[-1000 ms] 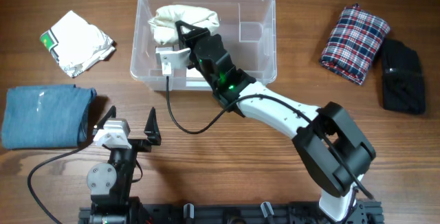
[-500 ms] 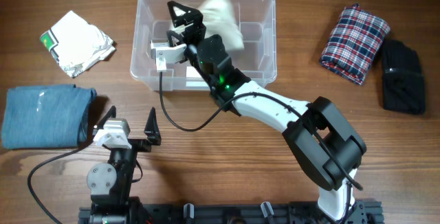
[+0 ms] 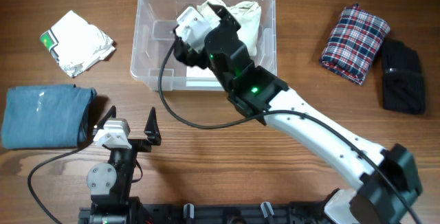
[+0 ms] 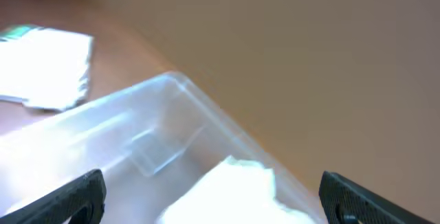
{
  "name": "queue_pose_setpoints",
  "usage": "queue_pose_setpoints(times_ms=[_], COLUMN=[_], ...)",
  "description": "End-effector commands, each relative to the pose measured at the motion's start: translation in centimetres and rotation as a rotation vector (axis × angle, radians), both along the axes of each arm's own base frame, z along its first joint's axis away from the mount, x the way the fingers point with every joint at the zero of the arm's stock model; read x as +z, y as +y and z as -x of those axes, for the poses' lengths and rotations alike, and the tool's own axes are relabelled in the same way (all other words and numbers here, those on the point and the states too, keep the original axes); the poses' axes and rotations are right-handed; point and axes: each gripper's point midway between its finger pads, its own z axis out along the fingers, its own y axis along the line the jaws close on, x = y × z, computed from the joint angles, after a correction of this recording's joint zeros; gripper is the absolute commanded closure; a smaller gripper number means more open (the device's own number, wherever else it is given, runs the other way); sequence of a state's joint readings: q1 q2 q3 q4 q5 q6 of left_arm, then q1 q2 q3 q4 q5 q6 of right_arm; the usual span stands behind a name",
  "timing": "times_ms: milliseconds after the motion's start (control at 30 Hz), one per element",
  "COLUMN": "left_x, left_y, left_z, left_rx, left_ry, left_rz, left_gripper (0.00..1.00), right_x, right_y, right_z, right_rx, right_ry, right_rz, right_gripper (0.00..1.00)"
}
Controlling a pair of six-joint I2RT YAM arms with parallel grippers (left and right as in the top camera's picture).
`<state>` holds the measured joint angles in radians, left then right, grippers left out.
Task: Pack container
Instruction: 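Press and flatten the cream cloth inside the bin with the right gripper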
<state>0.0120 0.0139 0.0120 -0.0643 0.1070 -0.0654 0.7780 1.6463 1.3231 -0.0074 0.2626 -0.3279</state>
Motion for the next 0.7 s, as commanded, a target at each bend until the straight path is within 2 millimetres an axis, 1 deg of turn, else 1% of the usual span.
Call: queue_pose_setpoints(times_ms=[0, 67, 133, 200, 233, 267, 333, 367, 400, 433, 467, 533, 600, 633, 667], left_x=[-0.2, -0.2, -0.2, -0.2, -0.2, -0.2, -0.2, -0.2, -0.2, -0.2, -0.2, -0.2, -0.2, -0.2, -0.2], left_y=[-0.3, -0.3, -0.3, -0.3, -0.3, -0.3, -0.3, -0.3, -0.3, -0.3, -0.3, -0.3, -0.3, -0.3, -0.3], left_z=[0.0, 0.0, 0.0, 0.0, 0.0, 0.0, 0.0, 0.0, 0.0, 0.0, 0.0, 0.0, 0.0, 0.0, 0.0], left_rx=[-0.018, -0.018, -0.017, -0.018, -0.018, -0.018, -0.017, -0.018, -0.017, -0.017, -0.018, -0.017, -0.017, -0.018, -0.018], left_ry=[0.002, 0.002, 0.002, 0.002, 0.002, 0.002, 0.002, 0.002, 0.002, 0.002, 0.002, 0.002, 0.002, 0.002, 0.002], left_rz=[0.003, 0.003, 0.003, 0.003, 0.003, 0.003, 0.003, 0.003, 0.003, 0.003, 0.003, 0.003, 0.003, 0.003, 0.003], left_gripper=[0.00, 0.00, 0.00, 0.00, 0.00, 0.00, 0.00, 0.00, 0.00, 0.00, 0.00, 0.00, 0.00, 0.00, 0.00], right_x=[-1.8, -3.3, -3.3, -1.9, -0.3, 1.1, 2.8, 3.1, 2.8, 1.5, 0.5, -3.2, -5.8, -7.6, -8.9], right_y=[0.6, -0.7, -2.2, -3.5, -4.1, -4.7, -6.2, -6.9, -7.4, -7.9, -8.0, -7.8, -7.6, -7.4, -7.5], right_z=[2.7, 3.3, 3.4, 3.8, 3.8, 3.5, 1.8, 0.4, -1.0, -2.7, -3.6, -5.9, -7.4, -8.3, -9.0], right_rx=[0.023, -0.017, -0.070, -0.077, -0.061, -0.049, -0.070, -0.091, -0.104, -0.126, -0.132, -0.141, -0.142, -0.144, -0.158], right_ry=[0.250, 0.348, 0.431, 0.528, 0.568, 0.588, 0.586, 0.572, 0.558, 0.568, 0.579, 0.628, 0.638, 0.634, 0.630], right_rz=[-0.159, -0.111, -0.103, -0.131, -0.165, -0.191, -0.227, -0.241, -0.232, -0.228, -0.225, -0.220, -0.191, -0.155, -0.135], right_gripper=[0.00, 0.00, 0.00, 0.00, 0.00, 0.00, 0.00, 0.00, 0.00, 0.00, 0.00, 0.00, 0.00, 0.00, 0.00])
